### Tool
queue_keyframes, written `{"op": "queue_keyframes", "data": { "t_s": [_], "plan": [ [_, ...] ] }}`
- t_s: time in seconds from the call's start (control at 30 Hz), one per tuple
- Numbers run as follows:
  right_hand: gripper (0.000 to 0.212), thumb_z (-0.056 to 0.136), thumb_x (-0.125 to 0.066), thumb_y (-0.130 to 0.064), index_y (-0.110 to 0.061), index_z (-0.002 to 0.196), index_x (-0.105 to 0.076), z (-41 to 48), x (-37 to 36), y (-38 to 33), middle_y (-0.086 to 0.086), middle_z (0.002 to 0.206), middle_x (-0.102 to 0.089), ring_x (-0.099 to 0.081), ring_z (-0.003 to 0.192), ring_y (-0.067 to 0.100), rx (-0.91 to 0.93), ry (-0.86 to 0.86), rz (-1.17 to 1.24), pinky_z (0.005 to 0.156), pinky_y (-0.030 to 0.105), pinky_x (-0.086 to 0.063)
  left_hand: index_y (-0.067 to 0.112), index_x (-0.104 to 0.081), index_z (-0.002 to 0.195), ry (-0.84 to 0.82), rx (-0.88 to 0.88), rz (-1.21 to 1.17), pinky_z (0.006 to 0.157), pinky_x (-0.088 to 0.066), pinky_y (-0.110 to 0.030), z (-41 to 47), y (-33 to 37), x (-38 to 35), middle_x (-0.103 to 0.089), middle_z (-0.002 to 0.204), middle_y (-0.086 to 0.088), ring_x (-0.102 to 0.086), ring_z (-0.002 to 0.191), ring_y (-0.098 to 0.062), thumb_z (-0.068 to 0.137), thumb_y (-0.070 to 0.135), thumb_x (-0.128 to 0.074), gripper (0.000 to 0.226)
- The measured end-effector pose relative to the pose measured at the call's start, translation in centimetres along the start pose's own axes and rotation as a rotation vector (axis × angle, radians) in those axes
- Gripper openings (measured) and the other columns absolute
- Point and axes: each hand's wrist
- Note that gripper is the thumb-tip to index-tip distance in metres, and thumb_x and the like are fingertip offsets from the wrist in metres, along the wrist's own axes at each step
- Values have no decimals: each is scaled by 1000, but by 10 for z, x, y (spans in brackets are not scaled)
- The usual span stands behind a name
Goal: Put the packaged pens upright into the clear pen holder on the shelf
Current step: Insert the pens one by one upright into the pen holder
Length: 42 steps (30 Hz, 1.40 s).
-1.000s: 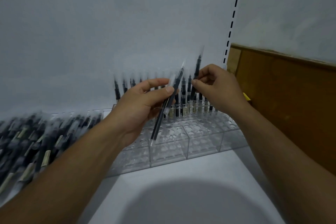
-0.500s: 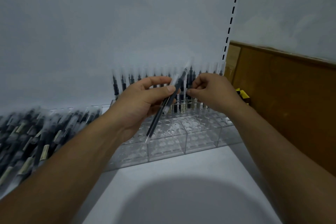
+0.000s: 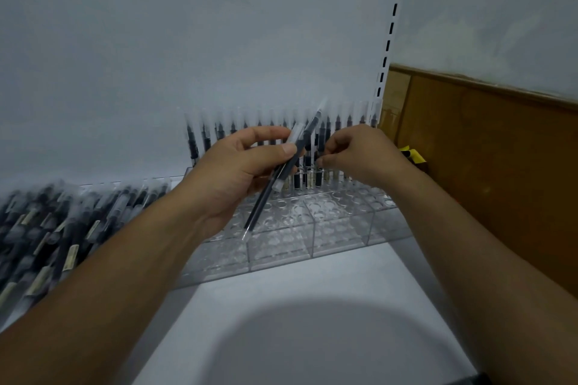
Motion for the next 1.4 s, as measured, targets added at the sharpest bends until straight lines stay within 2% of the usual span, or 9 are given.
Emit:
{"op": "queue_keyframes", "data": {
  "t_s": [0.17, 0.27, 0.4, 0.6, 0.77, 0.9, 1.0, 1.13, 1.4],
  "plan": [
    [14, 88, -70, -29, -19, 97, -73, -9, 11, 1, -9, 86, -65, -59, 78, 6, 23, 20, 35, 64, 20, -45, 20, -69, 109, 8, -4, 12, 67, -49, -27, -1, 0, 0, -75, 99, -7, -67, 82, -16, 82, 16, -71, 27],
    [12, 92, -64, -27, -21, 97, -74, -19, 20, -3, -9, 91, -70, -60, 75, 3, 7, 69, 274, 59, 15, -44, 19, -68, 109, 8, -7, 10, 70, -49, -29, -1, 0, 0, -75, 98, -7, -67, 83, -17, 82, 16, -70, 27],
    [16, 89, -66, -37, -24, 93, -74, -29, 30, -13, -9, 89, -74, -56, 67, 6, -37, -144, 564, 59, 22, -45, 18, -68, 109, -5, -14, 17, 76, -51, -32, -2, 0, -1, -75, 98, -8, -68, 82, -17, 82, 14, -70, 27],
    [11, 89, -68, -27, -18, 84, -72, -28, 18, -21, -4, 84, -74, -54, 60, 6, -50, -157, 807, 55, 19, -43, 18, -67, 108, -19, -20, 28, 55, -49, -17, -4, 2, -3, -74, 85, 0, -68, 72, -10, 82, 14, -70, 27],
    [10, 93, -62, -19, -11, 92, -69, -23, 31, -13, -1, 80, -72, -55, 56, 4, -84, 102, 1047, 49, 15, -43, 16, -64, 109, -8, -16, -11, 55, -51, -16, -5, 3, -3, -76, 91, -1, -70, 73, -9, 83, 14, -69, 26],
    [9, 94, -62, -24, -16, 91, -65, -20, 34, 1, -2, 86, -70, -54, 57, -1, -92, 411, 810, 50, 13, -44, 13, -60, 104, -8, -11, -41, 54, -50, -16, -5, 4, -3, -76, 96, -3, -70, 71, -10, 83, 11, -69, 24],
    [11, 93, -65, -27, -16, 93, -64, -15, 26, 7, -2, 80, -63, -56, 65, 7, -41, 478, 552, 60, 22, -51, 12, -60, 102, -14, -16, -34, 57, -53, -19, -5, 3, -4, -76, 95, -4, -69, 69, -10, 81, 12, -70, 24],
    [14, 91, -67, -32, -18, 94, -67, -8, 17, 10, -4, 82, -65, -64, 81, 18, -8, 460, 369, 77, 44, -58, 12, -60, 102, -25, -27, -10, 60, -54, -20, -5, 3, -4, -75, 96, -4, -69, 71, -10, 70, 18, -73, 35],
    [14, 90, -66, -39, -25, 91, -64, -3, 3, 10, -5, 88, -65, -62, 83, 16, 18, 147, 3, 74, 35, -54, 15, -61, 100, -22, -35, 24, 62, -54, -21, -7, 4, -6, -76, 95, -3, -69, 74, -11, 60, 26, -73, 43]
  ]
}}
Point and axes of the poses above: each hand's wrist, its own z-axis towards the middle knuckle, its own x-axis out of the back of the hand, y = z × x
